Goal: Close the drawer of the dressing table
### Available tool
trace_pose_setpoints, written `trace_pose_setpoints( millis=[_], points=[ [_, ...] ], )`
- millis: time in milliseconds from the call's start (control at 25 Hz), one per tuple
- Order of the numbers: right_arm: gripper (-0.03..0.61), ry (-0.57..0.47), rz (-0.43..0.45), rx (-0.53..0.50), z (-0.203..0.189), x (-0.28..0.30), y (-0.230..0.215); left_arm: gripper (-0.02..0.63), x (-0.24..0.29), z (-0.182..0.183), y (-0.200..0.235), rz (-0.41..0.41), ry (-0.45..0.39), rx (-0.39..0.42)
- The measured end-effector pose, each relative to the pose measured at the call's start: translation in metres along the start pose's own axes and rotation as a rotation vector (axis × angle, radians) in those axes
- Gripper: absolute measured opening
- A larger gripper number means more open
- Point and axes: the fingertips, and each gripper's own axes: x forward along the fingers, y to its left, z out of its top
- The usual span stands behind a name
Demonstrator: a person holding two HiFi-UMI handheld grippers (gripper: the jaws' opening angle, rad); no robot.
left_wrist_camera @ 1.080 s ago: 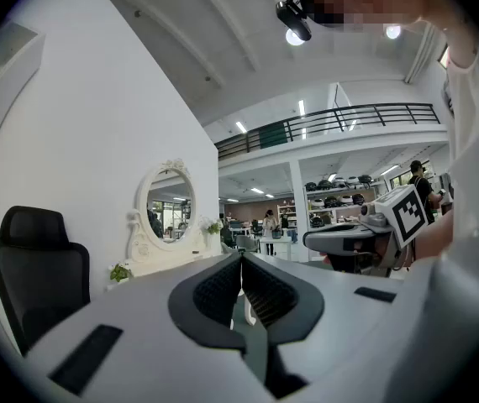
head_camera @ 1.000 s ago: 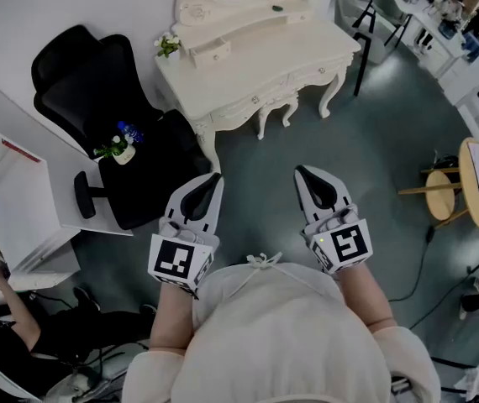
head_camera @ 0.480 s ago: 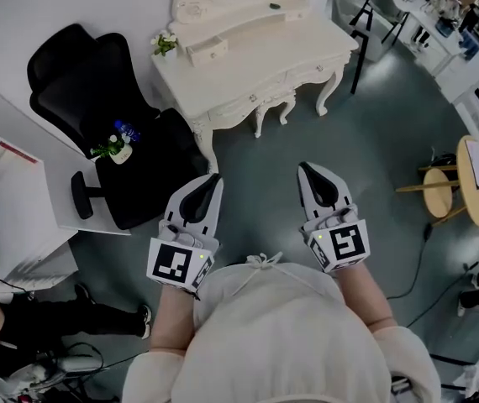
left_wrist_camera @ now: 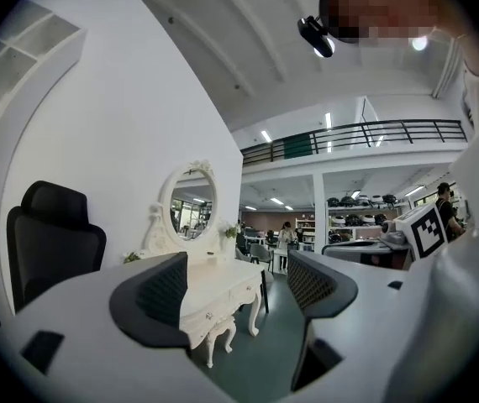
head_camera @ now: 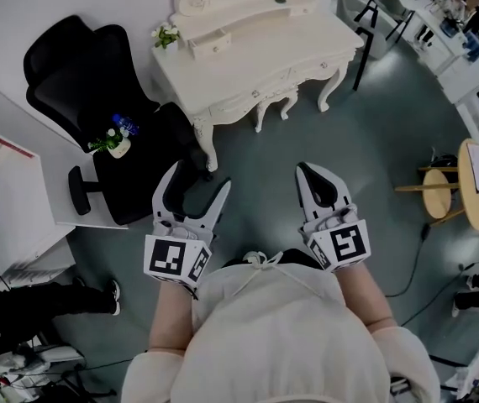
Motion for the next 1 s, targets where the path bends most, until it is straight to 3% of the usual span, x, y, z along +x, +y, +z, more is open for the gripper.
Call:
trace_pose_setpoints(
  millis=[400,720,1000],
  points=[
    [0.006,0.034,0.113,0.014,-0.039,0.053,-0.041,0.364,0.057,-0.031,0.014,0.069,0.084,0.070],
    [0.006,0.030,0.258,0.005,-0.035,0.148,-0.138,0.364,0.166,-0.022,0.029,0.210,0.084,0.083],
    [0.006,0.043,0.401,-0.037,-0.034,0.224,-0.220,0.364,0.264,-0.018,0.040,0.343,0.047,0.044]
  ],
)
